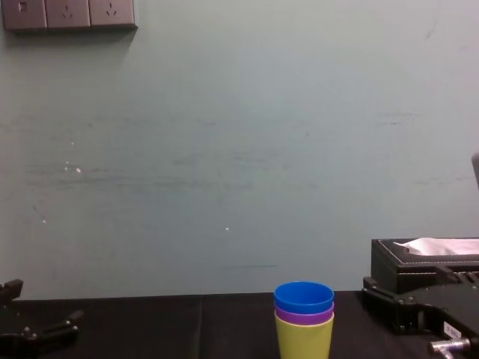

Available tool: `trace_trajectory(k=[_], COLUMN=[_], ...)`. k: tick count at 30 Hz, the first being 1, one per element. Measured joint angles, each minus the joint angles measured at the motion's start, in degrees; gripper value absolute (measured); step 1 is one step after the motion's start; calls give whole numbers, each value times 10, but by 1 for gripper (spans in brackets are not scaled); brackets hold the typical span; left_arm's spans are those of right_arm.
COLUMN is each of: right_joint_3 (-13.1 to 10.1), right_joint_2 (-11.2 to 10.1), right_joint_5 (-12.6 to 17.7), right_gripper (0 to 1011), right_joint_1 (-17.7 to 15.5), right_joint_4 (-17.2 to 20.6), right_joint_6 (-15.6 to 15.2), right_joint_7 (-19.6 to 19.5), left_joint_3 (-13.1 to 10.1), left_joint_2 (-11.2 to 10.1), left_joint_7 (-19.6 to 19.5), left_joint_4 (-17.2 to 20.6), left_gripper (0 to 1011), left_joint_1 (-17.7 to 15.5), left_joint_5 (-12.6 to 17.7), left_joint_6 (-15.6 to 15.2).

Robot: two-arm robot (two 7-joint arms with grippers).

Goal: Stack the three plastic cups sequentially using one hand.

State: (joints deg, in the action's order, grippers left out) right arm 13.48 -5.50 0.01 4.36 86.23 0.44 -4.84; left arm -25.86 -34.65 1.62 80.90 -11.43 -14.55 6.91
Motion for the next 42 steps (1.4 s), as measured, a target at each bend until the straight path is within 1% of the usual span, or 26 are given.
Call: trace_trajectory(k=[42], right_joint_3=[0], right_joint_2=[-1], right_joint_5=[3], right_gripper=[1003], right_joint_1=[-1], right_joint_4=[1], right_joint_6=[2], right_joint_7=[0], left_joint_3=[0], left_joint_2=[0], left_joint_7=[0], left_joint_4=[0], left_gripper=[1000], left_joint_1=[0], left_joint_5=[0], left_joint_6=[0])
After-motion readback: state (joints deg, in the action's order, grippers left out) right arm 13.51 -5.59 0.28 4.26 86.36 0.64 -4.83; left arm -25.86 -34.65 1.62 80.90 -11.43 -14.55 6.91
